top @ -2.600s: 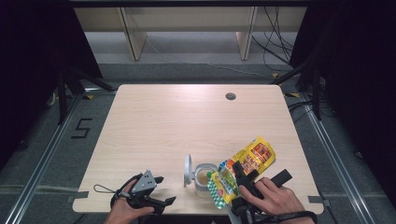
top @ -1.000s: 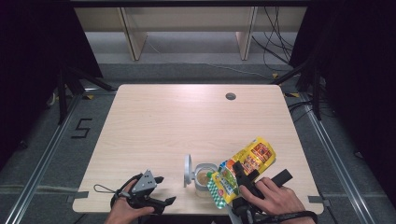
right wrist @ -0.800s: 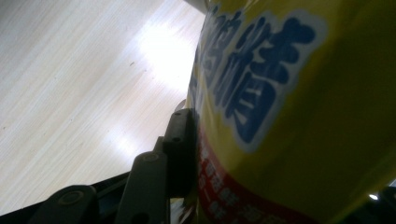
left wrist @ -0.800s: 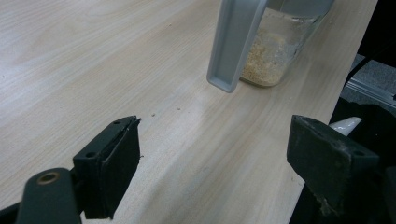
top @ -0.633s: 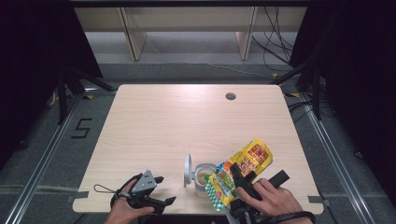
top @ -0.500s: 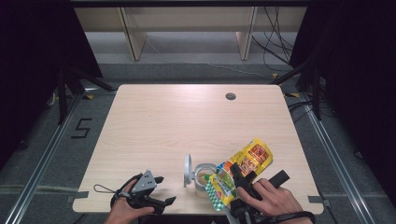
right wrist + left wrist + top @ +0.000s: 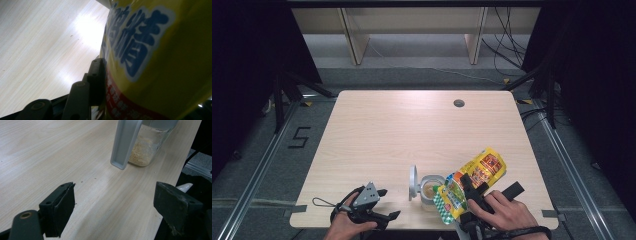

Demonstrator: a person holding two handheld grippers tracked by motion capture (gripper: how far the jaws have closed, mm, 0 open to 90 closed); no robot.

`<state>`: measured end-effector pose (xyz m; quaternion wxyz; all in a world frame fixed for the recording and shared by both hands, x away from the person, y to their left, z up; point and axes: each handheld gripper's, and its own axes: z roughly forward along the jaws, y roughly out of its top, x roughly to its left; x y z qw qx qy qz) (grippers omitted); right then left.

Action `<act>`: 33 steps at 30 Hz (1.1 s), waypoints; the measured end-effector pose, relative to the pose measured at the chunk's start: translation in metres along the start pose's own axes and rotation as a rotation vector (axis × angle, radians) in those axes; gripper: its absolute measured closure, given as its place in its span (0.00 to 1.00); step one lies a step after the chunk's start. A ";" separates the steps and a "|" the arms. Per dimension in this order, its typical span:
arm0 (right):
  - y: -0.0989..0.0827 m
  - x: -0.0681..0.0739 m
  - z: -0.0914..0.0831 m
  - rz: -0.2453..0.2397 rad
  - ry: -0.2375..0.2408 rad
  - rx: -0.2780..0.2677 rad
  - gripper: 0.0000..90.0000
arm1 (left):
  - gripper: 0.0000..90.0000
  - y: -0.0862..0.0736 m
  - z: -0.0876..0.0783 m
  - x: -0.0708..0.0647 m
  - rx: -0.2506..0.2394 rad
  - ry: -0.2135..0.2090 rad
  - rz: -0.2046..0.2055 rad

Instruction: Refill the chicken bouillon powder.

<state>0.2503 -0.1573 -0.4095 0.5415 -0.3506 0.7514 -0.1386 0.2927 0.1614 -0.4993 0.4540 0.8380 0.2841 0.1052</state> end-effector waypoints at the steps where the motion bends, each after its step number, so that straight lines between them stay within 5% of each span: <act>1: 0.000 0.000 0.000 0.018 0.020 0.001 0.72 | 0.19 -0.001 0.000 -0.001 0.000 0.004 -0.024; 8: -0.004 0.002 0.000 0.018 -0.003 0.007 0.72 | 0.19 0.000 0.000 0.000 0.000 0.000 -0.006; 9: -0.003 0.003 0.000 0.051 0.025 0.010 0.72 | 0.19 0.000 -0.001 0.000 0.005 0.002 0.005; 11: -0.004 0.002 0.000 0.020 -0.001 0.009 0.72 | 0.19 0.000 0.000 -0.001 -0.001 0.002 -0.013; 17: -0.002 0.002 -0.001 0.037 0.022 0.015 0.72 | 0.19 -0.001 0.000 -0.001 0.001 0.003 -0.025; 20: 0.000 0.002 -0.002 0.032 0.021 0.012 0.72 | 0.19 0.000 0.000 0.000 0.003 0.002 0.005; 22: 0.001 0.001 -0.002 0.005 -0.003 0.000 0.72 | 0.19 0.000 0.000 -0.001 0.007 -0.003 -0.025; 24: 0.004 0.001 -0.002 0.028 0.020 -0.003 0.72 | 0.19 0.000 0.000 -0.001 0.004 0.000 -0.021; 25: 0.004 0.003 -0.002 0.014 -0.028 0.001 0.72 | 0.19 0.000 0.000 -0.002 0.003 0.002 -0.023; 27: 0.005 0.005 0.001 0.057 -0.026 -0.037 0.72 | 0.19 0.000 0.000 0.000 -0.003 0.000 -0.001; 28: 0.004 0.003 0.000 0.019 -0.024 -0.024 0.72 | 0.19 -0.001 0.000 -0.001 0.000 0.004 -0.026; 30: 0.002 0.002 0.001 0.004 -0.034 -0.034 0.72 | 0.19 0.000 0.000 -0.001 0.014 -0.001 -0.019; 31: 0.002 0.003 0.000 0.034 -0.028 -0.020 0.72 | 0.19 0.000 0.000 -0.001 0.006 -0.004 -0.024; 33: 0.001 0.000 -0.002 -0.006 -0.005 0.000 0.72 | 0.19 0.000 0.000 -0.001 0.007 -0.004 -0.025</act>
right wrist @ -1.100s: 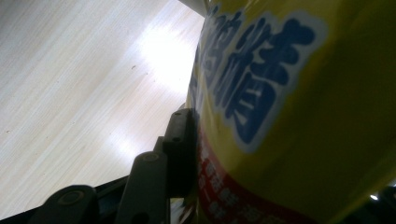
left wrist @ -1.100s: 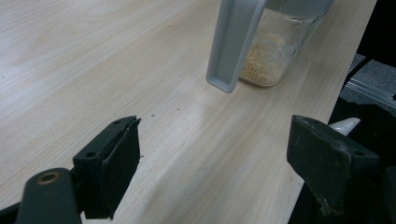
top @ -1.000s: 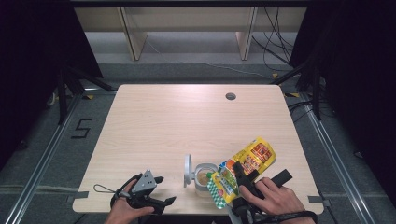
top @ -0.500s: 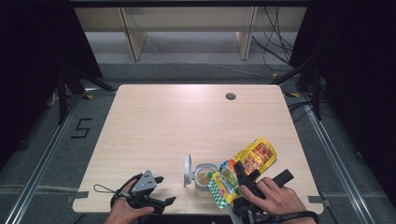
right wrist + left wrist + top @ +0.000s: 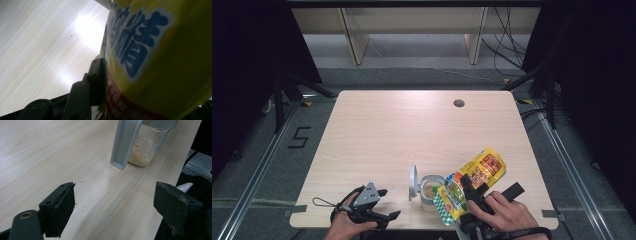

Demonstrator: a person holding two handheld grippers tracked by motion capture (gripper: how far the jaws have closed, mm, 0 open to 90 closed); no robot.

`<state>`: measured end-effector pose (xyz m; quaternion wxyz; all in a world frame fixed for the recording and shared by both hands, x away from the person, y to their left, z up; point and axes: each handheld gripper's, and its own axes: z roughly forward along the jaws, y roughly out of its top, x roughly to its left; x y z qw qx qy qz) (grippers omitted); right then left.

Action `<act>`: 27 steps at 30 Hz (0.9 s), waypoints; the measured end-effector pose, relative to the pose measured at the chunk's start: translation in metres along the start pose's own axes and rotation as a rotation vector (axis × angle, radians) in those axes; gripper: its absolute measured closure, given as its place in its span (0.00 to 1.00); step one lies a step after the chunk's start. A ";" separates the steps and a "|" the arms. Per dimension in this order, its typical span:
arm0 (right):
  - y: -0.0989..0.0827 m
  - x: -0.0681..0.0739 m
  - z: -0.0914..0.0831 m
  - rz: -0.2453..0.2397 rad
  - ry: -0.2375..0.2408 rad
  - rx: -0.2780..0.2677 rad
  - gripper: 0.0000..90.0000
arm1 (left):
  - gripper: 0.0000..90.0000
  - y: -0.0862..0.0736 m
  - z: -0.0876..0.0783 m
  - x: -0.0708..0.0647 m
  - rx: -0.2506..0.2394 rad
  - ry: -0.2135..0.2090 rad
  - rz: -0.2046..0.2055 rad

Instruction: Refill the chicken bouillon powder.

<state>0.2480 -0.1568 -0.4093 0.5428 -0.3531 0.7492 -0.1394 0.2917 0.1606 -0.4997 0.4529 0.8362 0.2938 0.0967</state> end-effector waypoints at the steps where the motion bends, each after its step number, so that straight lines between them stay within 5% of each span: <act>1: 0.000 0.000 0.000 0.001 0.001 0.000 0.72 | 0.19 0.000 0.000 0.000 0.001 0.000 0.000; 4: 0.000 0.000 0.001 0.000 0.023 -0.005 0.72 | 0.19 0.000 0.000 0.000 0.000 0.000 0.003; 8: 0.002 0.004 0.001 0.068 0.019 -0.014 0.72 | 0.19 0.000 0.000 0.000 -0.001 0.000 0.005; 10: 0.002 0.003 0.001 0.058 0.019 -0.009 0.72 | 0.19 0.000 0.000 0.001 -0.003 -0.001 0.026; 12: 0.002 0.003 0.001 0.058 0.020 -0.007 0.72 | 0.19 0.000 0.000 0.000 -0.006 0.004 0.005; 13: 0.000 0.000 0.001 0.003 0.023 -0.009 0.72 | 0.19 0.000 0.000 0.000 -0.006 0.005 0.003; 17: 0.000 0.000 0.001 0.004 0.023 -0.007 0.72 | 0.19 0.000 0.000 0.001 -0.009 0.003 0.026; 20: -0.001 0.000 0.000 0.005 -0.001 -0.003 0.72 | 0.19 0.000 0.000 0.000 -0.004 0.004 0.002; 21: 0.000 0.001 0.000 0.039 0.023 0.002 0.72 | 0.19 0.000 0.000 0.000 -0.006 0.004 0.002; 27: -0.002 0.002 0.000 0.039 0.025 0.008 0.72 | 0.19 0.000 0.000 0.001 -0.009 0.004 0.021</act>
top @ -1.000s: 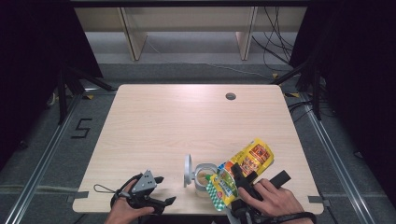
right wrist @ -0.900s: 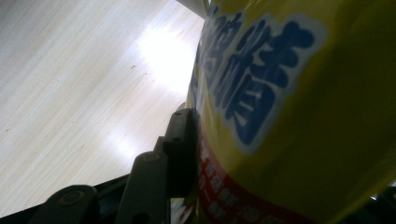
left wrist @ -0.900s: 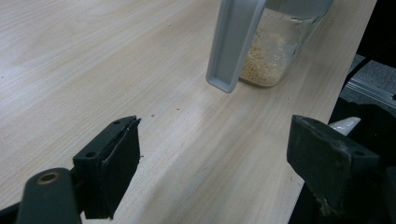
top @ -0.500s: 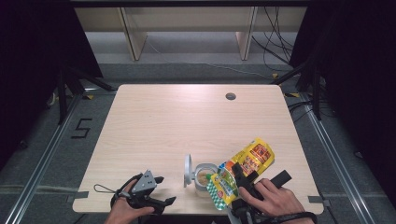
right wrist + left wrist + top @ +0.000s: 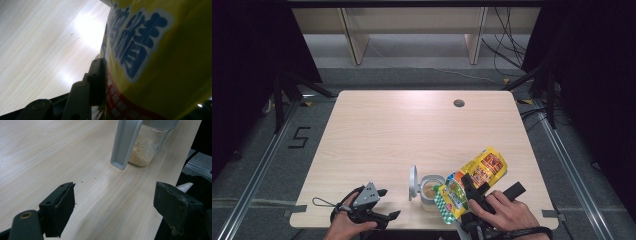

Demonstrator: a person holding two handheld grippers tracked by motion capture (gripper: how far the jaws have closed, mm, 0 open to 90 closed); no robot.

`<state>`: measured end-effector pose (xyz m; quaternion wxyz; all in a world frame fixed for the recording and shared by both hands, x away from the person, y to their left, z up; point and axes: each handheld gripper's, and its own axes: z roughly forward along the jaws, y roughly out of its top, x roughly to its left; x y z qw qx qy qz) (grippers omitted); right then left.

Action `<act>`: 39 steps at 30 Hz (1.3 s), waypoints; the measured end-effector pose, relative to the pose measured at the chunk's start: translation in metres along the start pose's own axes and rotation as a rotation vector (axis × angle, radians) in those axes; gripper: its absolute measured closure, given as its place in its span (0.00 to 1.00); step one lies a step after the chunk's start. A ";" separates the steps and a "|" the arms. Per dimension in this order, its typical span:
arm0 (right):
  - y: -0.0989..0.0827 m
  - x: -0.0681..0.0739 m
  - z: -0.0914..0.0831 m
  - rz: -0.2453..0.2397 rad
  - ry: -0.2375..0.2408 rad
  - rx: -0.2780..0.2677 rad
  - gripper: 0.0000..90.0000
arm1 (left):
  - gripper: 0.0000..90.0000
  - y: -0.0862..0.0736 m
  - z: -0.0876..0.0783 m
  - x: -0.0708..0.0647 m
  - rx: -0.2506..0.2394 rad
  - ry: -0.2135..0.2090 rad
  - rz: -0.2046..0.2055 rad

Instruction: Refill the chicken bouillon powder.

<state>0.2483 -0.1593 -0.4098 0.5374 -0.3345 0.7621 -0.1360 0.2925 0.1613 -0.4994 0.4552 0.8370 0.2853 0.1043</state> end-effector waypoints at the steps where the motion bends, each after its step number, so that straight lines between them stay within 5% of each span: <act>1: 0.000 0.000 0.000 0.000 0.001 0.001 0.72 | 0.19 0.000 0.000 0.000 0.000 -0.001 0.002; 3: 0.000 -0.001 0.000 -0.008 -0.002 -0.002 0.72 | 0.19 0.000 0.000 -0.001 0.003 0.002 -0.019; 6: 0.001 0.002 0.001 0.029 -0.006 -0.016 0.72 | 0.19 0.000 0.000 0.000 0.001 0.000 0.005; 13: -0.001 -0.002 0.000 -0.035 -0.014 -0.009 0.72 | 0.19 0.000 0.000 -0.001 0.002 0.003 -0.017; 14: 0.000 0.000 0.000 -0.003 -0.002 -0.004 0.72 | 0.19 0.000 0.000 -0.001 0.002 0.003 -0.020; 17: -0.001 -0.001 0.000 -0.035 -0.027 -0.007 0.72 | 0.19 0.000 0.000 0.000 0.001 0.000 0.005; 19: 0.000 0.000 0.000 -0.001 -0.002 -0.004 0.72 | 0.19 0.000 0.000 -0.001 0.003 0.003 -0.020; 22: -0.001 -0.002 0.001 -0.033 -0.004 -0.012 0.72 | 0.19 0.000 0.000 0.000 -0.001 0.001 0.003; 25: 0.000 0.000 0.000 -0.002 0.001 -0.002 0.72 | 0.19 0.000 0.000 -0.001 0.005 0.001 -0.018; 31: 0.000 0.000 0.000 -0.007 -0.022 0.000 0.72 | 0.19 0.000 0.000 0.000 0.002 -0.001 0.007; 39: -0.001 0.000 0.000 0.003 -0.004 -0.005 0.72 | 0.19 0.000 0.000 -0.001 0.009 -0.003 -0.020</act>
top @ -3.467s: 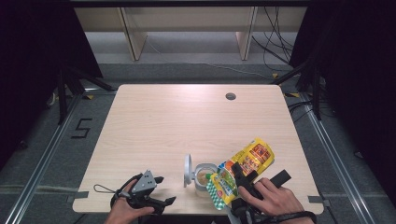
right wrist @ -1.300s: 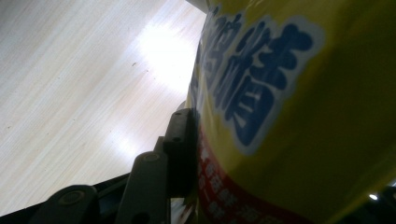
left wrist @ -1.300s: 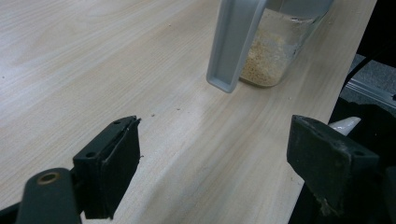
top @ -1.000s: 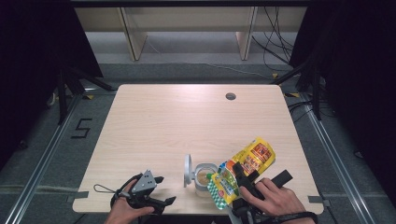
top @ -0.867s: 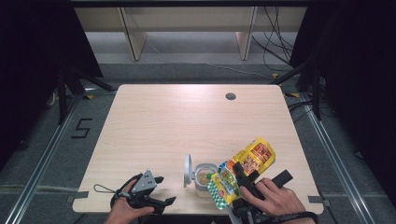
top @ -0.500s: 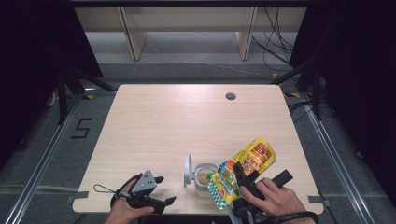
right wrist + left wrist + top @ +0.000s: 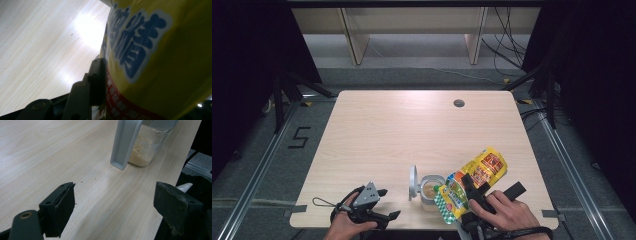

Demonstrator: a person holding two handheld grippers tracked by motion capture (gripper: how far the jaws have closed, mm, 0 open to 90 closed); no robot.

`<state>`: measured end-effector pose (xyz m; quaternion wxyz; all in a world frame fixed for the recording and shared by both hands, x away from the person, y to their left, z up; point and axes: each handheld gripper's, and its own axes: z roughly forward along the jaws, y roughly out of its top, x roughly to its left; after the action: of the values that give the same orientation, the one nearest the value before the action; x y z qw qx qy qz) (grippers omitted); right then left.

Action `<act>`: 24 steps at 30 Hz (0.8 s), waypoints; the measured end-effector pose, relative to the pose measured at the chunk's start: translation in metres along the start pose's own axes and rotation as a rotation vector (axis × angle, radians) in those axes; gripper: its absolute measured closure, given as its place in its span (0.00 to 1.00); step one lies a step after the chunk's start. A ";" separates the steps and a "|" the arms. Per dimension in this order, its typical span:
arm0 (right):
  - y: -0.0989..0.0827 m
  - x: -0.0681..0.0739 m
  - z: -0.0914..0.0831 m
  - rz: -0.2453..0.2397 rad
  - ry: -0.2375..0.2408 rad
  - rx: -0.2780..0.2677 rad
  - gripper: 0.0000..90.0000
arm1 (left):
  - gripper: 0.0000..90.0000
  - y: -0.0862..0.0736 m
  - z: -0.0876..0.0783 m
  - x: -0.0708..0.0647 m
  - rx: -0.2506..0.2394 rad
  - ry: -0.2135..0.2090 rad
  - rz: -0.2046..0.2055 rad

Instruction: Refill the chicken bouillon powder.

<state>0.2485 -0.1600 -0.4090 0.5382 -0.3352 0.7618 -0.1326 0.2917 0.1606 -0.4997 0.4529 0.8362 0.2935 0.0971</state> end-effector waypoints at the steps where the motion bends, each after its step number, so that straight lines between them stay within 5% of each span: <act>1: 0.000 0.000 0.000 0.001 0.003 0.001 0.72 | 0.19 0.000 0.000 0.000 0.003 -0.001 0.000; 4: -0.001 0.000 0.000 -0.005 -0.016 0.006 0.72 | 0.19 0.000 0.000 0.001 -0.002 -0.002 0.024; 6: -0.001 0.000 0.000 -0.002 0.009 0.008 0.72 | 0.19 0.000 0.000 0.000 0.000 -0.001 -0.001; 24: 0.002 0.002 0.001 -0.003 -0.016 -0.003 0.72 | 0.19 0.000 0.000 0.000 -0.006 0.006 0.002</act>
<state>0.2482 -0.1591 -0.4119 0.5434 -0.3383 0.7573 -0.1296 0.2918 0.1605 -0.4998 0.4547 0.8348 0.2938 0.1008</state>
